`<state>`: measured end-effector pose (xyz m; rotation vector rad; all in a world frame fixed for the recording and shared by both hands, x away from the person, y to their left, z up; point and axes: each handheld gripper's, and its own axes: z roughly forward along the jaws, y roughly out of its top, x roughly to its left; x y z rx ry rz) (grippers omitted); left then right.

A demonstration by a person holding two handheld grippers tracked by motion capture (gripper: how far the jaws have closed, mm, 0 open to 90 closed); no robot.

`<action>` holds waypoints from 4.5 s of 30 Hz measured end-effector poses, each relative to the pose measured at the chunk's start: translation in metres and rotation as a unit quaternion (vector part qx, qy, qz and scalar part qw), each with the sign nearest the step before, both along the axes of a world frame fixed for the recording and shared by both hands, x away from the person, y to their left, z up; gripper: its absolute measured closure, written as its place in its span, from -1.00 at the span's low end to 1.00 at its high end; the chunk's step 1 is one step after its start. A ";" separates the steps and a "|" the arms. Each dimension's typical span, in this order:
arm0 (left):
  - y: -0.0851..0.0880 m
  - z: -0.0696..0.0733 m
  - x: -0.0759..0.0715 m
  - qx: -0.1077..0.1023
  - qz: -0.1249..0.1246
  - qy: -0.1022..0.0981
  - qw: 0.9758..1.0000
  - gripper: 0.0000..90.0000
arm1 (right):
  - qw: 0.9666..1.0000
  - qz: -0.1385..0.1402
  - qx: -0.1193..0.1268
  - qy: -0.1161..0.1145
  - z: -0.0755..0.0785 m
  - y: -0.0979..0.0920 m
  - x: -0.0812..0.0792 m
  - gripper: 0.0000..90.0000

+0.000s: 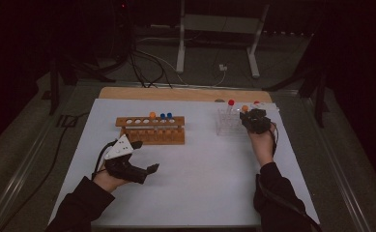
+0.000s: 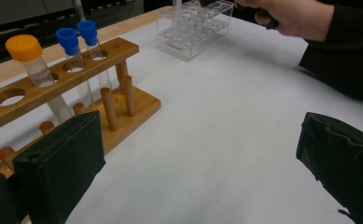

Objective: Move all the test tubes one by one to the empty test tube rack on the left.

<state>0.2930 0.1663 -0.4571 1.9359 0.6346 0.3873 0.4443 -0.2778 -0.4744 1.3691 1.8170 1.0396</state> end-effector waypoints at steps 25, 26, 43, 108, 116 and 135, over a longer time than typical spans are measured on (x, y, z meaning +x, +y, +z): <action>-0.004 0.002 -0.001 0.005 -0.016 0.012 1.000 -0.96 | 0.998 0.039 -0.018 -0.051 0.058 0.006 -0.042 0.67; -0.004 0.002 -0.001 0.005 -0.015 0.012 1.000 -0.96 | 0.998 0.042 -0.022 -0.052 0.058 0.008 -0.045 0.67; -0.017 0.006 -0.003 0.017 -0.046 0.025 0.998 -0.96 | 0.990 0.132 -0.024 -0.038 0.046 0.044 -0.095 0.67; -0.079 0.033 0.023 0.019 -0.054 -0.030 0.998 0.59 | 0.959 0.280 0.011 -0.036 0.020 0.115 -0.164 0.14; -0.038 0.042 0.026 0.019 0.001 -0.043 0.999 0.59 | 0.961 0.276 0.013 -0.032 0.018 0.117 -0.162 -0.19; 0.015 0.065 0.064 0.002 0.114 -0.077 0.990 0.59 | 0.963 0.265 0.025 -0.031 0.021 0.114 -0.160 -0.98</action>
